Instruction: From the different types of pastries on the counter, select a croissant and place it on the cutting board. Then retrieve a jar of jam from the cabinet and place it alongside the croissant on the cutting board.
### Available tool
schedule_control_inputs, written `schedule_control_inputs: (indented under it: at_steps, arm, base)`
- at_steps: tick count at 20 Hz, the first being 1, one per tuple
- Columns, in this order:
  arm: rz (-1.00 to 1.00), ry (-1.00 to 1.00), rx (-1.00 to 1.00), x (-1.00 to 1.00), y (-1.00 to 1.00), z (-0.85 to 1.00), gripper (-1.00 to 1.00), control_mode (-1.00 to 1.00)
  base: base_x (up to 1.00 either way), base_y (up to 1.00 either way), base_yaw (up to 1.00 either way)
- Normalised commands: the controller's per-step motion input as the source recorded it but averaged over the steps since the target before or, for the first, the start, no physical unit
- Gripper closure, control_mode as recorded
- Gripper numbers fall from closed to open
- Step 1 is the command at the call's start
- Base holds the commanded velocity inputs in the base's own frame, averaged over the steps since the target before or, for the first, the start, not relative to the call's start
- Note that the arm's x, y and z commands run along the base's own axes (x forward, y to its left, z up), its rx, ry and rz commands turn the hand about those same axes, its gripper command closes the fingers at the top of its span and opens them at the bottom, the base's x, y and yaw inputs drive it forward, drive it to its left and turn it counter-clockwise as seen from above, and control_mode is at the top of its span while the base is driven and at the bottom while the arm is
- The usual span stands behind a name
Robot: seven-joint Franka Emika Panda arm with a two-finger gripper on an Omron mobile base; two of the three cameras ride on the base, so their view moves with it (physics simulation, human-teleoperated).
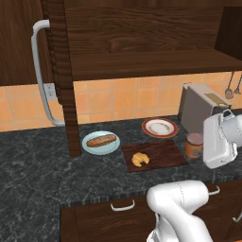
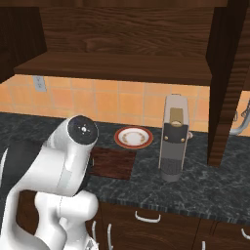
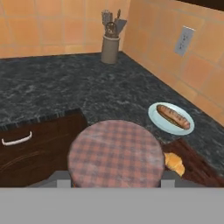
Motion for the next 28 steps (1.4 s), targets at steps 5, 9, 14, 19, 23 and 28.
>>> schedule_control_inputs:
  at_steps: [5,9,14,19,23,28]
  arm:
    - [0.08,-0.32,0.21,-0.03,-0.17,-0.43,1.0,-1.0]
    - [0.03,-0.09,0.06,0.02,-0.02,-0.18,1.0,-1.0]
    - [0.0,0.0,0.0,0.01,0.0,-0.01,1.0,-1.0]
    - [-0.1,0.0,0.0,0.92,0.11,-0.56,1.0,-1.0]
    - [-0.15,0.0,0.0,1.0,0.15,-0.7,1.0,-1.0]
    - [-0.03,0.0,0.0,0.36,0.0,-0.13,1.0,-1.0]
  base:
    - [0.0,0.0,0.0]
    - [0.0,0.0,0.0]
    - [0.0,0.0,0.0]
    - [0.0,0.0,0.0]
    - [0.0,0.0,0.0]
    - [0.0,0.0,0.0]
